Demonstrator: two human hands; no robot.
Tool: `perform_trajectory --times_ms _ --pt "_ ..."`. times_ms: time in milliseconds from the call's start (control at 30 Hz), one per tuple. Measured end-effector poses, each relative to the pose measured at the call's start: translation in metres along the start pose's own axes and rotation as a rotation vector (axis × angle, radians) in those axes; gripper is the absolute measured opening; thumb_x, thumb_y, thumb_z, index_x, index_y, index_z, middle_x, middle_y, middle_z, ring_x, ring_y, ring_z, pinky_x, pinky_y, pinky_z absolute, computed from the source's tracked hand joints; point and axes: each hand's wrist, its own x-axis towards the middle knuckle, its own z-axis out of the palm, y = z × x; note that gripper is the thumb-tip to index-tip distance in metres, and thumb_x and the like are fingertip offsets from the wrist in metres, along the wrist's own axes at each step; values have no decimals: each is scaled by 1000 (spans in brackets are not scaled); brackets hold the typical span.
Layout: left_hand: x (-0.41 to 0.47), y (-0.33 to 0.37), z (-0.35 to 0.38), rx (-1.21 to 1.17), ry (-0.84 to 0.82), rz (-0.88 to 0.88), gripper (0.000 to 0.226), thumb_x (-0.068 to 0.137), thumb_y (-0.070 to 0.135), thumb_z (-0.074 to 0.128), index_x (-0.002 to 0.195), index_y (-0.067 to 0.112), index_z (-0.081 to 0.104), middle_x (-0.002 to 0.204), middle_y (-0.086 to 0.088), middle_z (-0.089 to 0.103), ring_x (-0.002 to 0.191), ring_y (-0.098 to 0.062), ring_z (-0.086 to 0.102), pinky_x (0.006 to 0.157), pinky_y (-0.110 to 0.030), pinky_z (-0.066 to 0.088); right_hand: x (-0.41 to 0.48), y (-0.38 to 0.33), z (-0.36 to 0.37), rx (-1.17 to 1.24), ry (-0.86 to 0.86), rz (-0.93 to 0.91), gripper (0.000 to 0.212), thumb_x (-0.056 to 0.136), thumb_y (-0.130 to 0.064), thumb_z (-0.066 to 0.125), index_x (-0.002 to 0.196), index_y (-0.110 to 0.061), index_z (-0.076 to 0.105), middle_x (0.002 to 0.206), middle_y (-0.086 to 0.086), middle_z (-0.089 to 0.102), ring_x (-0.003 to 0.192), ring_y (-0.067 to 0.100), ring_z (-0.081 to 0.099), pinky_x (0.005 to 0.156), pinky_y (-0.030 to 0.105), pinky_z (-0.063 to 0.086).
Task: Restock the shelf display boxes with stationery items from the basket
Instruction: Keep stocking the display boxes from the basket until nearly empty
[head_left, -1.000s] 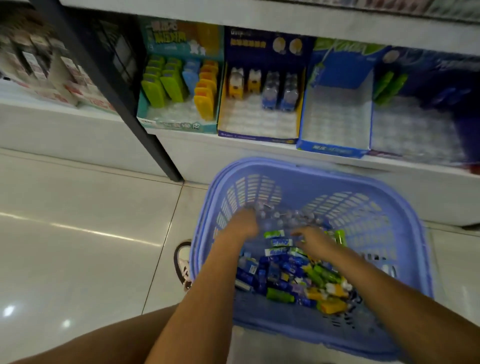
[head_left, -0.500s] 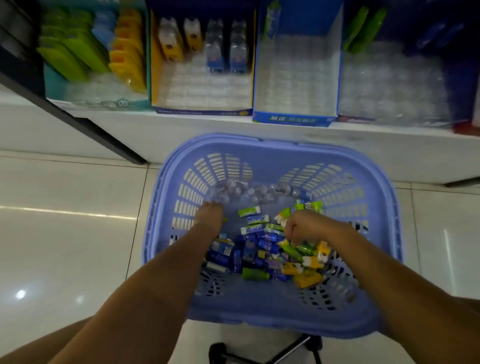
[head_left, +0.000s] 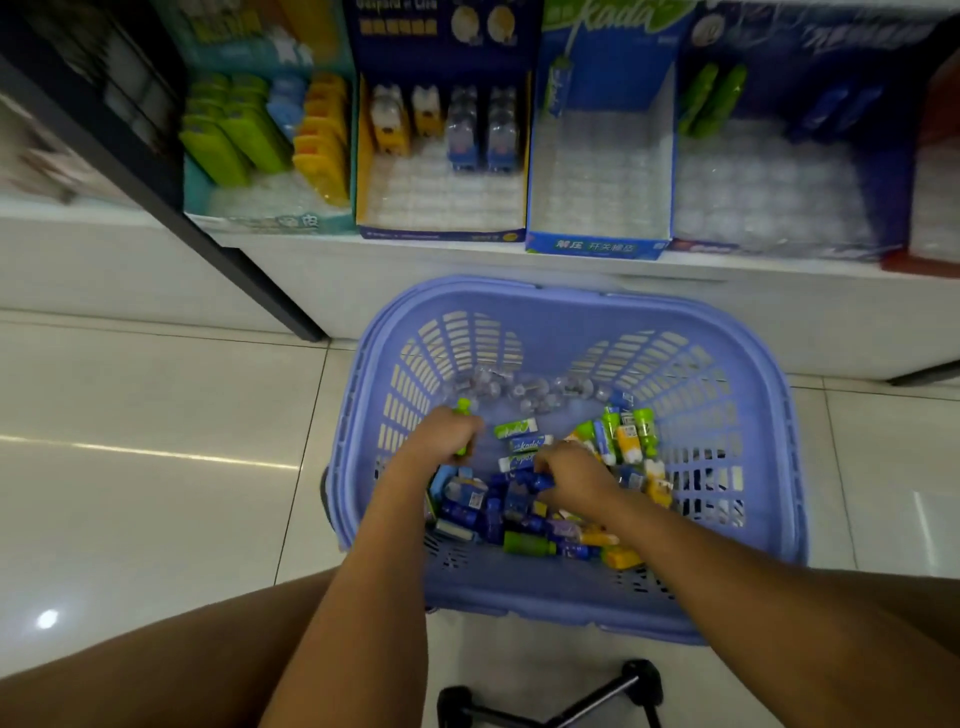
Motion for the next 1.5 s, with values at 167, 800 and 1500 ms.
perform_trajectory --times_ms 167,800,1500 --pt "-30 18 -7 -60 -141 157 21 88 27 66 80 7 64 69 -7 61 58 -19 44 58 -31 39 -25 -7 -69 1058 74 61 28 84 -12 69 110 -10 60 87 6 63 69 15 63 62 23 51" --pt "-97 168 53 -463 -274 666 11 74 27 73 79 18 73 60 5 55 46 -2 42 45 -13 36 -138 12 -244 1151 750 -56 26 82 -28 69 77 -3 63 53 -2 65 44 7 58 47 16 50" --pt "-55 266 111 -357 55 557 10 96 15 51 100 9 58 97 -8 62 68 -11 55 57 -21 46 -87 161 -364 173 798 219 39 91 -29 56 125 -8 56 129 14 57 121 31 51 104 40 39"
